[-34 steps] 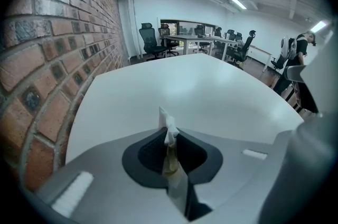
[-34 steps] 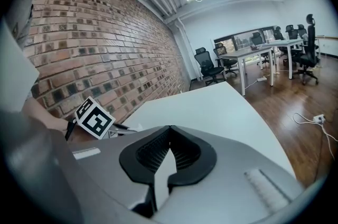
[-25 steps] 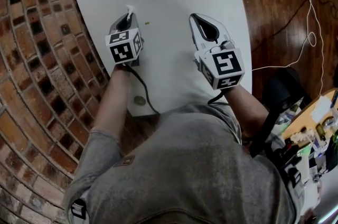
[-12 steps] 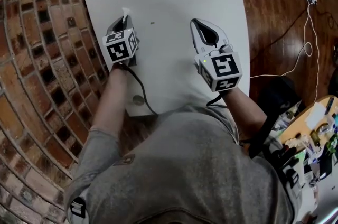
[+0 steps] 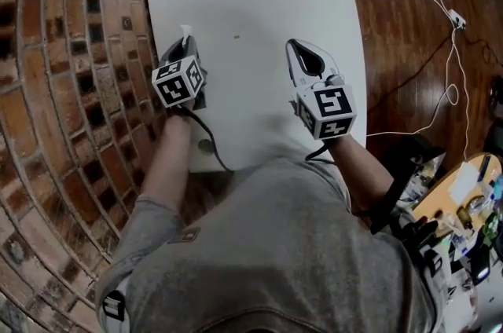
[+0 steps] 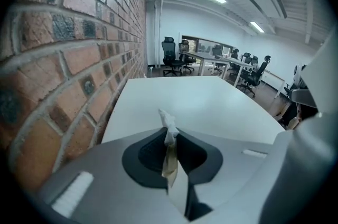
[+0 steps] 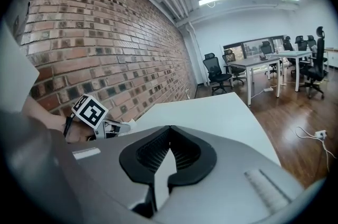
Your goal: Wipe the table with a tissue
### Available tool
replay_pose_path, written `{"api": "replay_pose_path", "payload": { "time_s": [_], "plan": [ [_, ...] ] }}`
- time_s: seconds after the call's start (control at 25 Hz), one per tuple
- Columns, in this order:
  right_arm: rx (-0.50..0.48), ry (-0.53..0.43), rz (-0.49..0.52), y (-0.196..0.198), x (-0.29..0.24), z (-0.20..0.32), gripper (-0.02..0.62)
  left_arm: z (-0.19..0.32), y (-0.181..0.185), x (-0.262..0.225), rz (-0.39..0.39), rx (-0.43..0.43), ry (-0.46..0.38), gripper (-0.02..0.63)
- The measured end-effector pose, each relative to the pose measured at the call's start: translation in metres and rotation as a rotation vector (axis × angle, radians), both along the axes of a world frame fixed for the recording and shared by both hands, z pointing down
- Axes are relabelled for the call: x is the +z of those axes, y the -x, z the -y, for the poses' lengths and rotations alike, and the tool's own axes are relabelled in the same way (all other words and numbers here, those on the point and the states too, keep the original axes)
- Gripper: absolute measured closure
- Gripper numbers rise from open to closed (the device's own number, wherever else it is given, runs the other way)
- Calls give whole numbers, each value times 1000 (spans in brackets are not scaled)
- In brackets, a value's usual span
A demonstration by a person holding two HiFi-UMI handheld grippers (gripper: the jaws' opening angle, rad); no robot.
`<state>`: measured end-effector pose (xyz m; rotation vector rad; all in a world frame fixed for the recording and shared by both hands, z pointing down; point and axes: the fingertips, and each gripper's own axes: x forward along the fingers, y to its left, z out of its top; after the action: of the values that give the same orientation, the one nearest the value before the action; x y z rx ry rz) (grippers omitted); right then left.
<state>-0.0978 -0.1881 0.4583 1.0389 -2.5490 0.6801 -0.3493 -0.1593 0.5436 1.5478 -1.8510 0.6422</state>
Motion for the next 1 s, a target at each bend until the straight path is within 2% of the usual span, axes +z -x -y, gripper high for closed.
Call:
{"api": "replay_pose_path", "payload": {
  "time_s": [0.48,1.0],
  "plan": [
    [-16,-11,-31,1,0,-12,581,-20,1,6,2,-8,4,581],
    [1,48,-43,-1,26,4,581,-10,-24,59,-4,84,158,581]
  ]
}}
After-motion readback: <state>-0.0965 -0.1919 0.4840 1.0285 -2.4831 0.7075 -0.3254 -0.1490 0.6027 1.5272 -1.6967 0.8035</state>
